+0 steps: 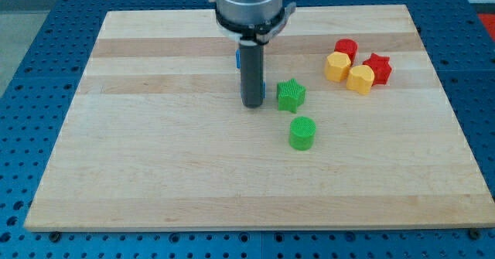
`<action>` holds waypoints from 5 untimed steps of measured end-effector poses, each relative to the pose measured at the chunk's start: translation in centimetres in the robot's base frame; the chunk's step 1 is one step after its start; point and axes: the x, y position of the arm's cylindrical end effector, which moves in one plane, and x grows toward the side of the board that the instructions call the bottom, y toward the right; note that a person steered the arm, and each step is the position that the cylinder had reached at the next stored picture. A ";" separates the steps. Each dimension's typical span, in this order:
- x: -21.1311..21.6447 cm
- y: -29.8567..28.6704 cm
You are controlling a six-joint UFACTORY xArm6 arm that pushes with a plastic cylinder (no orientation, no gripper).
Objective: Move the blue triangle into the blue cube
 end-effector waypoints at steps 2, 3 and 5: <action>-5.0 0.0; -4.0 -0.2; 7.5 -1.2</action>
